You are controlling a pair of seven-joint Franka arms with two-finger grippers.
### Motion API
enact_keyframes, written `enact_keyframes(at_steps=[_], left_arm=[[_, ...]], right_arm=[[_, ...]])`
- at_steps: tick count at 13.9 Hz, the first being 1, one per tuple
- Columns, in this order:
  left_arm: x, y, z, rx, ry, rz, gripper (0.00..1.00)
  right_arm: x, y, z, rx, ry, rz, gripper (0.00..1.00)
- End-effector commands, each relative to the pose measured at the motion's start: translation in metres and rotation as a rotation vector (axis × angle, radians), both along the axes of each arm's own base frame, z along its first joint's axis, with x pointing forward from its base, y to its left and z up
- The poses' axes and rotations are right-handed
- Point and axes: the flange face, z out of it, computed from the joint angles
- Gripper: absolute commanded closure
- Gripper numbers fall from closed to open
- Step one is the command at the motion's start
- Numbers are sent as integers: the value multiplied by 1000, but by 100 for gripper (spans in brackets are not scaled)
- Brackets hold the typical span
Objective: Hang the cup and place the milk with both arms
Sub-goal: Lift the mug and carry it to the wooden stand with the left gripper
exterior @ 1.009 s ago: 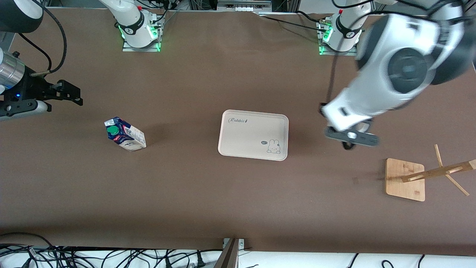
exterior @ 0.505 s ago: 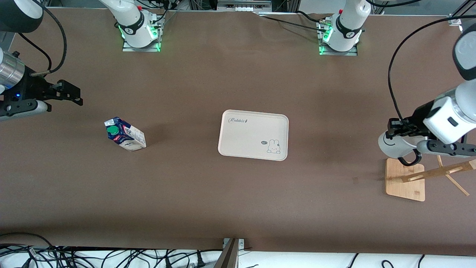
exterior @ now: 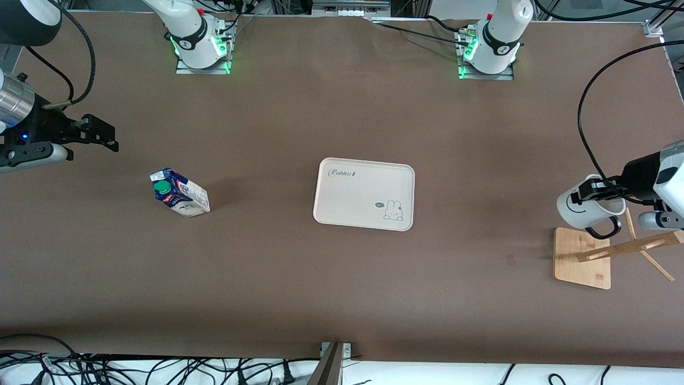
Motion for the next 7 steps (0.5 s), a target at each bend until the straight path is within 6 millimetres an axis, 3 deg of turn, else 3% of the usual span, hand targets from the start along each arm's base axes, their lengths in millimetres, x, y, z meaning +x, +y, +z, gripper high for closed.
enact_keyframes(at_steps=[1,7], left_arm=[[9,19,-7,0,-62,-38,100],[19,31,-9,29,-110,-2,100]], right_arm=[[2,0,6,0,-4,-2,0],[2,0,5,1,-3,1,0]])
